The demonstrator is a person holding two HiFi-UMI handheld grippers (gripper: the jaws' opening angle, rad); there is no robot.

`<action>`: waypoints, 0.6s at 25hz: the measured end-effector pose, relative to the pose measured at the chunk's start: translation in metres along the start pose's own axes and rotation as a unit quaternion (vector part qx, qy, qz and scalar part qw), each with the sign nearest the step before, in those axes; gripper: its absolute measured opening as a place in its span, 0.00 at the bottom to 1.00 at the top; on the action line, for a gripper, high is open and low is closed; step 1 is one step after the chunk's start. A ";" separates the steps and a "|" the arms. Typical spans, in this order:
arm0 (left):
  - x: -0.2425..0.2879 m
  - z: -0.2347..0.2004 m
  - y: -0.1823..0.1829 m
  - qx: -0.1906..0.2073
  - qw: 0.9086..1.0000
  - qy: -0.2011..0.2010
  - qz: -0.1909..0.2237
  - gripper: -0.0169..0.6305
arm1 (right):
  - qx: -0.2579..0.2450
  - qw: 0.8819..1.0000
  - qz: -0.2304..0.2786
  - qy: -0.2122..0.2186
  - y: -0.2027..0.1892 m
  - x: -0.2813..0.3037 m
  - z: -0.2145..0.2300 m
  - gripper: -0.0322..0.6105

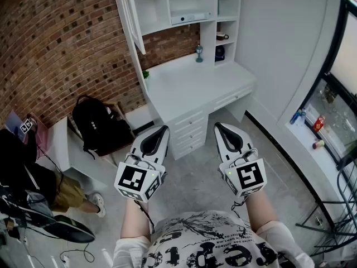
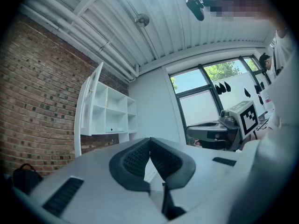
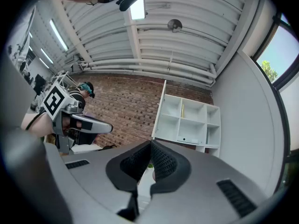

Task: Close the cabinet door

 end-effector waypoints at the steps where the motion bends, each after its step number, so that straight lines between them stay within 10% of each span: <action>1: -0.001 0.001 -0.001 -0.002 1.000 0.000 0.000 0.05 | 0.000 1.000 -0.001 0.001 0.000 -0.001 0.000 0.07; 15: 0.005 0.029 -0.004 -0.011 1.000 -0.001 0.011 0.05 | 0.008 1.000 0.007 0.014 -0.007 -0.022 0.009 0.07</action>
Point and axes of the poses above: the fingertips, and each gripper's own axes: x forward along the fingers, z to its right, y out of its top, the point moved 1 cm from there along -x, backward along the fingers, and after that the axes turned 11 degrees about -x, right-handed, at the moved point
